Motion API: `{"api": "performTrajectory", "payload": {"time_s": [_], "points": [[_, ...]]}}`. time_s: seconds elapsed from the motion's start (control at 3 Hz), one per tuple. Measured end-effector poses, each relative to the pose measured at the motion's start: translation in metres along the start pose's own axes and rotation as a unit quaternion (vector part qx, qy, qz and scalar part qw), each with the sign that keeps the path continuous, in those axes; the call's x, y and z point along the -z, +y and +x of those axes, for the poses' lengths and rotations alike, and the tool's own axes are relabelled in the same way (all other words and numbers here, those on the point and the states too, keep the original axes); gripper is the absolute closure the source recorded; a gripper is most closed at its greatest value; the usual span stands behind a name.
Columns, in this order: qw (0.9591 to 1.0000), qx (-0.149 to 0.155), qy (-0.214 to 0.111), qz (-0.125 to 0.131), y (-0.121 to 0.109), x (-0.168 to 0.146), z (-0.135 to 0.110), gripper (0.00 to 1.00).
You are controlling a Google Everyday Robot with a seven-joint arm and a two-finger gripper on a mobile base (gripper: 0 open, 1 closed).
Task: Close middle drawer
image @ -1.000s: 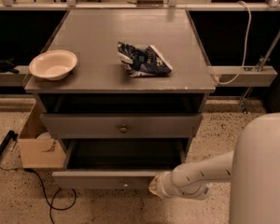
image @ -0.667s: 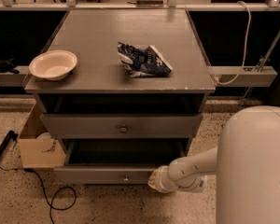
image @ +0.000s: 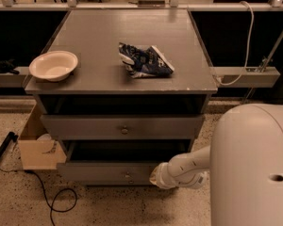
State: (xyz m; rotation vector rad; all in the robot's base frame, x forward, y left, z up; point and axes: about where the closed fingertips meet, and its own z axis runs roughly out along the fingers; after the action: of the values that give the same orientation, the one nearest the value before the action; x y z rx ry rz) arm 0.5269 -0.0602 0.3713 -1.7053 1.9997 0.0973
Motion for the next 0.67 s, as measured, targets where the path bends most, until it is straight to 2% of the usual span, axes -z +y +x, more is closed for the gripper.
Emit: {"api": "performTrajectory", "payload": {"time_s": [0.67], "points": [[1.0000, 0.000, 0.000, 0.000, -0.0003, -0.0001, -0.0001, 0.51]]}}
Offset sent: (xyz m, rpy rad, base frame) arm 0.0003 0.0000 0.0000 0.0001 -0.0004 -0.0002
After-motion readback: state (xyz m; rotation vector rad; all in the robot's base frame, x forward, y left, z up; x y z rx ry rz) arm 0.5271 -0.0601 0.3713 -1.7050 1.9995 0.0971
